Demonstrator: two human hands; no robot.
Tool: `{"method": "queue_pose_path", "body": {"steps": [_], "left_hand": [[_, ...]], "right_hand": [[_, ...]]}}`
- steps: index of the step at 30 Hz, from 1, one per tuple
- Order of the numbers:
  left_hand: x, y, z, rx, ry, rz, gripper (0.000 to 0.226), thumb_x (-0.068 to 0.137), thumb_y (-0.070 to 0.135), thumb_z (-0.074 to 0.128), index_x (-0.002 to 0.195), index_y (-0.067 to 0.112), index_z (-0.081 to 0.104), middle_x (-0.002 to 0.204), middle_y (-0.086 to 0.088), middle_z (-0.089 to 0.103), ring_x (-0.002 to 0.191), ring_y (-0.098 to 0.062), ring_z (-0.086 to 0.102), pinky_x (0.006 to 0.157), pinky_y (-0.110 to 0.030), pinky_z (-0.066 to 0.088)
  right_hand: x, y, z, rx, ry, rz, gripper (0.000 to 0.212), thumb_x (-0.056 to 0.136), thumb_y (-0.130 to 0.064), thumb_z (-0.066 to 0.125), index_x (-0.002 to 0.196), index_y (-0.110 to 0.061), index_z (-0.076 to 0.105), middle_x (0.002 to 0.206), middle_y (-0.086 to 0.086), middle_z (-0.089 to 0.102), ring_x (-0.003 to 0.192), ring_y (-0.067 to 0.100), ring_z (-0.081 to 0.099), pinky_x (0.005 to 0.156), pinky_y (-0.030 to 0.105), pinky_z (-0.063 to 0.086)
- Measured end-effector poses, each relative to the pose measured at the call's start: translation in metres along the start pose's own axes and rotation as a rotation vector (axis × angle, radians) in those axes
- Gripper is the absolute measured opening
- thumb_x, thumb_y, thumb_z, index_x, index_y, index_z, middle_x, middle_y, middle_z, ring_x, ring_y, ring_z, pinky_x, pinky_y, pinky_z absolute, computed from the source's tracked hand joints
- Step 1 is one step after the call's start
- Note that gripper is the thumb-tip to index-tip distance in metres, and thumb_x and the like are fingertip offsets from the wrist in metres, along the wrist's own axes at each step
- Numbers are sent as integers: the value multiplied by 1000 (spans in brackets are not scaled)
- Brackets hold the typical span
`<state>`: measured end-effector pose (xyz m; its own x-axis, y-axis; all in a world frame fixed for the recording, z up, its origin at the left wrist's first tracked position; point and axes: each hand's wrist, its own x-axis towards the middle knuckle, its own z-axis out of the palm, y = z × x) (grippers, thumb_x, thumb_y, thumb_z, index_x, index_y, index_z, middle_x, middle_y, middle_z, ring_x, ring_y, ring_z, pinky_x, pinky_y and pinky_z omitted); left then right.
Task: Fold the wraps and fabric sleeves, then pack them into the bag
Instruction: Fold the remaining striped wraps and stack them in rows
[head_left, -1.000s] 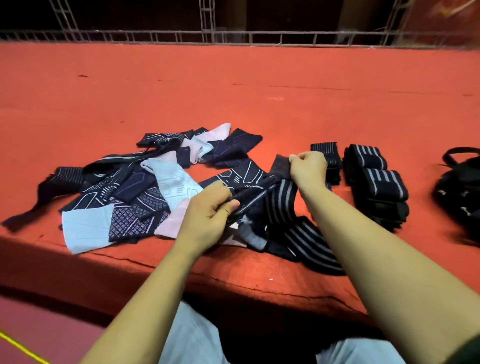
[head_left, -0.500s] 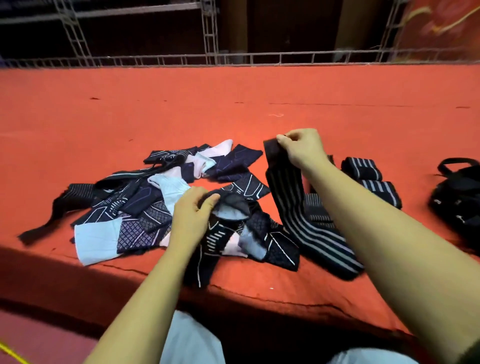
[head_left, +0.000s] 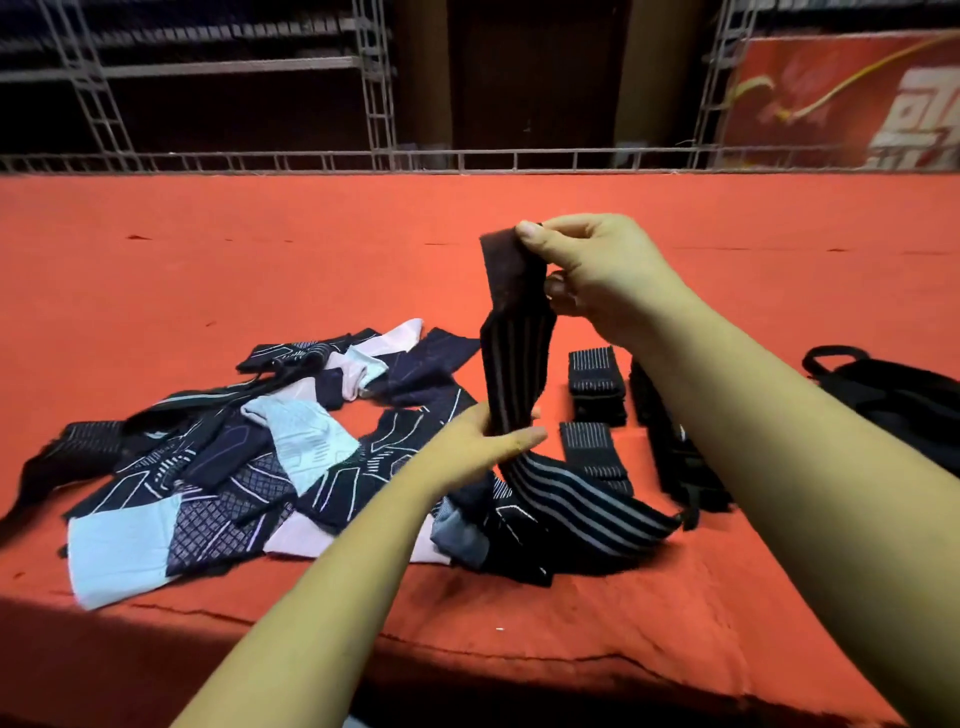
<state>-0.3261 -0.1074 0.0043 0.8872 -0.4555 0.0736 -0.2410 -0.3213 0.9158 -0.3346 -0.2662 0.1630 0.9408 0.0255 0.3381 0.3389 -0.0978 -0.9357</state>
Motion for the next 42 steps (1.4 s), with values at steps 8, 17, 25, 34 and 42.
{"method": "queue_pose_path", "body": {"steps": [8, 17, 25, 34, 42], "left_hand": [[-30, 17, 15, -766, -318, -45, 31, 99, 17, 41, 114, -2, 61, 109, -23, 71, 96, -37, 72, 83, -45, 59], [-18, -6, 48, -1027, -72, -359, 95, 91, 72, 21, 92, -6, 76, 100, -23, 73, 86, -32, 74, 75, -42, 62], [-14, -30, 55, -1215, 147, -437, 84, 96, 72, 21, 119, 6, 67, 117, -25, 68, 104, -37, 69, 86, -48, 53], [-15, -43, 57, -1111, 251, -506, 73, 100, 63, 27, 111, 4, 68, 103, -21, 74, 88, -29, 74, 79, -41, 54], [-17, -48, 58, -1092, 179, -482, 72, 96, 64, 38, 119, 2, 67, 119, -21, 69, 101, -32, 70, 89, -43, 57]], "right_hand": [[18, 17, -32, 366, 312, 172, 11, 94, -20, 66, 89, -13, 60, 85, 8, 62, 62, 19, 63, 59, 27, 57], [-18, 69, -25, 216, 190, 20, 6, 94, -7, 63, 89, -8, 67, 83, 11, 71, 74, 25, 71, 77, 34, 61], [-89, 149, -4, -205, -43, -10, 10, 88, -5, 70, 92, -13, 75, 94, -1, 75, 81, 6, 67, 73, 29, 57], [-109, 190, 8, -539, -77, -272, 12, 79, -23, 72, 89, -19, 79, 101, -10, 73, 108, 0, 56, 102, 20, 39], [-124, 205, 6, -781, -124, -290, 22, 83, -47, 62, 86, -32, 79, 110, -21, 70, 119, 16, 52, 100, 40, 33]]}}
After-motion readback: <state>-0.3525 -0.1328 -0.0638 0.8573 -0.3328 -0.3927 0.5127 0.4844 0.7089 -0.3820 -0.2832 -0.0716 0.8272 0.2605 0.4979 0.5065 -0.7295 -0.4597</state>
